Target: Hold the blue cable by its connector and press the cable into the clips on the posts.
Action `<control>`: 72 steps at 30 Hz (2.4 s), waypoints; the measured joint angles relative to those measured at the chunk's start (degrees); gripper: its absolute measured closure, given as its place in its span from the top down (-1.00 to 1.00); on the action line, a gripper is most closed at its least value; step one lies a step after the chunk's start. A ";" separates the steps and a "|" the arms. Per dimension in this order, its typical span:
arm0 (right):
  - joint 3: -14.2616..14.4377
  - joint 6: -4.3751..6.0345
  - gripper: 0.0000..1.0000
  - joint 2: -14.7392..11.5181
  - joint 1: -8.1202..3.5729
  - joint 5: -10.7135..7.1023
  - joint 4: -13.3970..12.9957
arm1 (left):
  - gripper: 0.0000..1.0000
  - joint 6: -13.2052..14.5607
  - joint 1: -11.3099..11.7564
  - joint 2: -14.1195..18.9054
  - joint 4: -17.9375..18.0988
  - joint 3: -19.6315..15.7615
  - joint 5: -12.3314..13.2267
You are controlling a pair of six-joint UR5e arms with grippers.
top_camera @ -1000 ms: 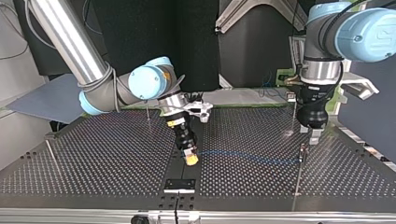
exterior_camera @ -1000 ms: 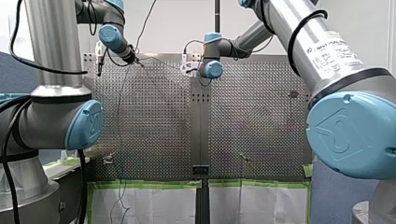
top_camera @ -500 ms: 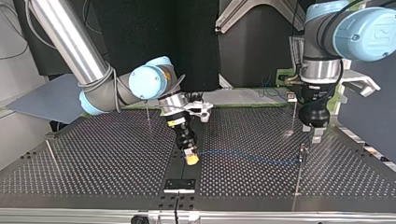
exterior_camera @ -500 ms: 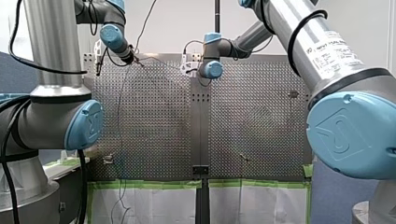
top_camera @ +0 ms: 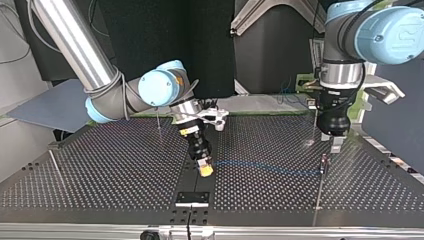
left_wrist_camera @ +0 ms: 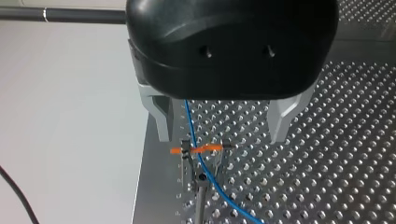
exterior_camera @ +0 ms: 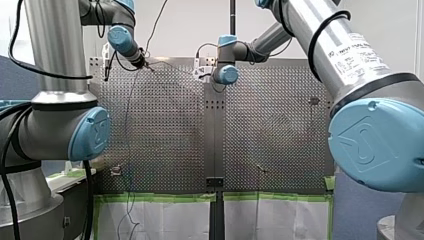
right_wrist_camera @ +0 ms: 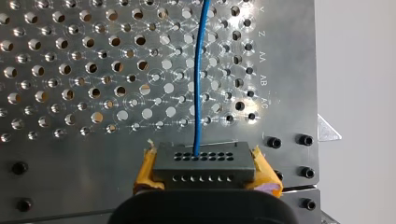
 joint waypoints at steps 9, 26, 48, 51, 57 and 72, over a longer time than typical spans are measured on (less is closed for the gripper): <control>0.02 0.01 -1.00 0.00 0.01 0.09 0.05 | 1.00 -1.98 -1.02 0.38 1.71 -0.01 4.28; 0.03 0.16 -1.00 0.00 -0.41 0.40 0.06 | 1.00 0.42 -4.31 -0.63 1.61 3.36 10.34; 0.00 0.00 -1.00 0.00 -0.33 0.34 0.05 | 1.00 6.88 -6.72 -8.89 0.35 8.46 -2.09; 0.00 -0.03 -1.00 0.00 -0.26 0.34 0.04 | 1.00 7.23 -6.79 -8.91 0.74 8.42 -3.15; 0.01 -0.04 -1.00 0.00 -0.19 0.32 0.05 | 1.00 7.43 -7.23 -9.29 1.77 8.37 -3.83; 0.00 -0.06 -1.00 0.01 -0.02 0.31 0.05 | 1.00 7.01 -8.45 -11.55 3.60 10.08 -7.54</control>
